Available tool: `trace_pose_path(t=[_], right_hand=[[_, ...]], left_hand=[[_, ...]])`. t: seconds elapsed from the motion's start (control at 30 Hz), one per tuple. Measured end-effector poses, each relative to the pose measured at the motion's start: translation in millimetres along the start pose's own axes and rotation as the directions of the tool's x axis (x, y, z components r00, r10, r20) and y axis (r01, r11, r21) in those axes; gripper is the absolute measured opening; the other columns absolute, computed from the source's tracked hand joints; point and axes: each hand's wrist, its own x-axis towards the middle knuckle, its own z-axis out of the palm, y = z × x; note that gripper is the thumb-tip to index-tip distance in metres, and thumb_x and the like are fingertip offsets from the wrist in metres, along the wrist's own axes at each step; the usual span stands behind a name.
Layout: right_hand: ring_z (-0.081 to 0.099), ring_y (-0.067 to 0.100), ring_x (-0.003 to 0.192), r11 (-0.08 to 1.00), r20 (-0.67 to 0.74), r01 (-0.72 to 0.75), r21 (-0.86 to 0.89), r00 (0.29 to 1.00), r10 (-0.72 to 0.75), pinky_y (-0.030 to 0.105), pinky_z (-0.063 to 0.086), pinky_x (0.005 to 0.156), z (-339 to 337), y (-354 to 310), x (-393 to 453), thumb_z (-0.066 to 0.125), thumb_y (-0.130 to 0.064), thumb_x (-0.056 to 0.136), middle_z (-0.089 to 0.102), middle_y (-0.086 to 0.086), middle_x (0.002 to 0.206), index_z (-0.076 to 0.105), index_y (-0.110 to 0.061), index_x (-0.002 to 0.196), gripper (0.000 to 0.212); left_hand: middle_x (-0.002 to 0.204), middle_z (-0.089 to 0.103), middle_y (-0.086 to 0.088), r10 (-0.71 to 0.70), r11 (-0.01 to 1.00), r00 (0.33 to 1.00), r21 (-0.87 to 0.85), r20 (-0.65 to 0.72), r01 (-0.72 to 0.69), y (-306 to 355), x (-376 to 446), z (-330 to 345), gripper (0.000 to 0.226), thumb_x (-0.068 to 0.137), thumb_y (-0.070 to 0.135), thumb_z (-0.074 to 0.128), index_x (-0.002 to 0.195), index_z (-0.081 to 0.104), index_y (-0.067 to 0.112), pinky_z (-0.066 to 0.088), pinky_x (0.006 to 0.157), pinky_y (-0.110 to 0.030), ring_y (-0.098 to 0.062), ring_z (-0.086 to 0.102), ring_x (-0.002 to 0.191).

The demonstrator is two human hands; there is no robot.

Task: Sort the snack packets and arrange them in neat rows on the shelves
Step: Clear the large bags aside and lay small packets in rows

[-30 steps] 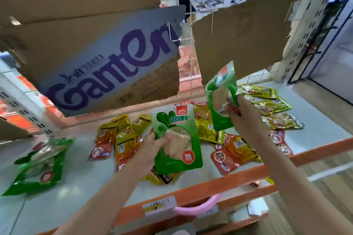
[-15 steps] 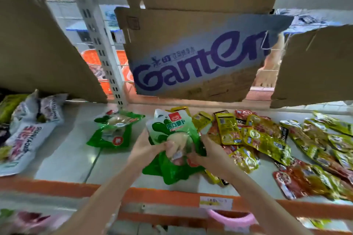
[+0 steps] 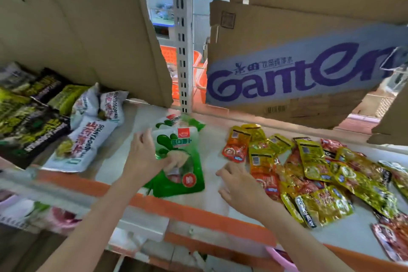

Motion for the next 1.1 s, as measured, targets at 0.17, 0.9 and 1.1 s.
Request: trace_pose_path(t=[0.17,0.9,1.1], right_hand=[[0.058,0.025,0.080,0.992,0.019,-0.067,-0.108,0.997,0.069,0.035,0.054,0.058,3.5,-5.1,-0.6,0.035,-0.031,0.074,0.057,0.004,0.089,0.062,-0.015,0.087,0.034],[0.032,0.027,0.129,0.751,-0.037,-0.660,0.034,0.750,0.661,0.039,0.039,0.099,-30.2,62.2,-41.9,0.040,-0.070,0.083,0.036,0.009,0.137,0.034,-0.012,0.138,0.080],[0.024,0.030,0.131,0.732,0.031,-0.680,0.026,0.733,0.680,0.045,0.040,0.097,-29.2,71.2,-33.7,0.049,-0.068,0.079,0.025,0.010,0.142,0.034,-0.013,0.137,0.081]], left_hand=[[0.115,0.045,-0.022,0.404,0.905,0.902,0.209,-0.152,-0.370,1.4,-5.0,5.6,0.064,0.057,0.014,0.076,0.114,0.050,0.005,0.043,0.088,-0.047,-0.035,0.038,0.105],[0.134,0.038,-0.019,0.360,0.932,0.904,-0.047,0.231,-0.359,143.4,23.1,106.2,0.059,0.091,0.037,0.053,0.134,0.034,0.001,0.026,0.104,-0.037,-0.033,0.032,0.125],[0.135,0.045,-0.016,0.353,0.931,0.891,-0.012,0.285,-0.365,147.9,15.9,119.9,0.061,0.087,0.041,0.054,0.131,0.040,0.002,0.025,0.104,-0.030,-0.031,0.035,0.127]])
